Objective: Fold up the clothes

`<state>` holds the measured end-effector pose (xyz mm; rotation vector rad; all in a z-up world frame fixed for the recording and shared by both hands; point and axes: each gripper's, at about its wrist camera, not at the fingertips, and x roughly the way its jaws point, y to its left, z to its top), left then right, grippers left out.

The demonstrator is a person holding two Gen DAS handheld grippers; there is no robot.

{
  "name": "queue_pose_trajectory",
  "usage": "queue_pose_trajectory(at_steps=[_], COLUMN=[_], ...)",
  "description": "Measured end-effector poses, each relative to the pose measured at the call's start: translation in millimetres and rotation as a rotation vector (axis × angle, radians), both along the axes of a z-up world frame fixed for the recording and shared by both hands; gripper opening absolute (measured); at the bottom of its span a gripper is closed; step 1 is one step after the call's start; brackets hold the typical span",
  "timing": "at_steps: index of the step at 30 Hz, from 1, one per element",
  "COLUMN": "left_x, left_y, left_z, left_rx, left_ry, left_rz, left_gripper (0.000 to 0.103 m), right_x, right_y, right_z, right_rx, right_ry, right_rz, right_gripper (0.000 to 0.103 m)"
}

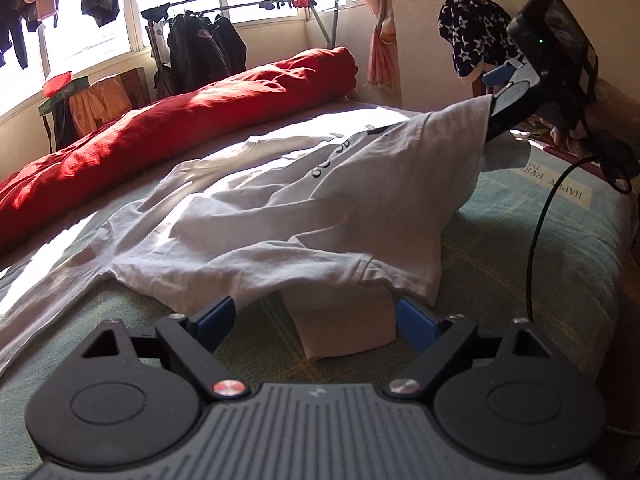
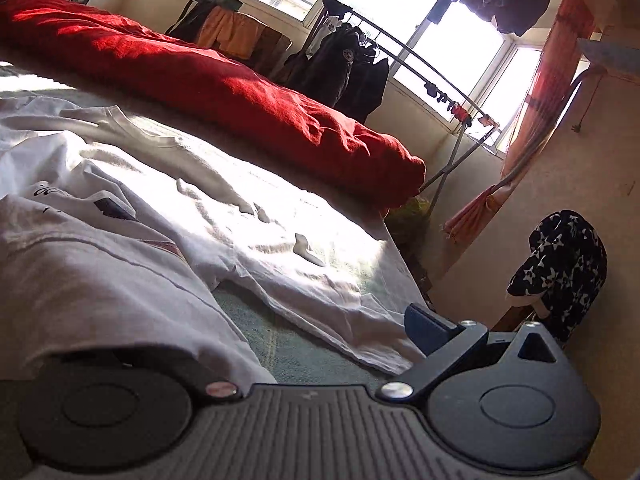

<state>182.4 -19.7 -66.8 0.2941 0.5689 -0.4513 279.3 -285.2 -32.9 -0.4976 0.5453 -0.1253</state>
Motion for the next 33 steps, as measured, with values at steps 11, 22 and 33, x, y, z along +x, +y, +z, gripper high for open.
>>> queue_pose_trajectory(at_steps=[11, 22, 33], left_x=[8.4, 47.3, 132.9], left_y=[22.2, 87.1, 132.2], left_z=[-2.5, -17.3, -58.2], left_rx=[-0.167, -0.647, -0.968], left_ry=[0.158, 0.409, 0.498], left_rz=[0.028, 0.184, 0.203], left_gripper=[0.088, 0.088, 0.095], right_x=[-62.9, -106.6, -80.2], right_y=[-1.0, 36.6, 66.1], right_z=[-9.0, 22.8, 15.7], right_rx=[0.117, 0.506, 0.613], right_ry=[0.092, 0.161, 0.211], right_rz=[0.119, 0.486, 0.502], right_gripper=[0.103, 0.103, 0.103])
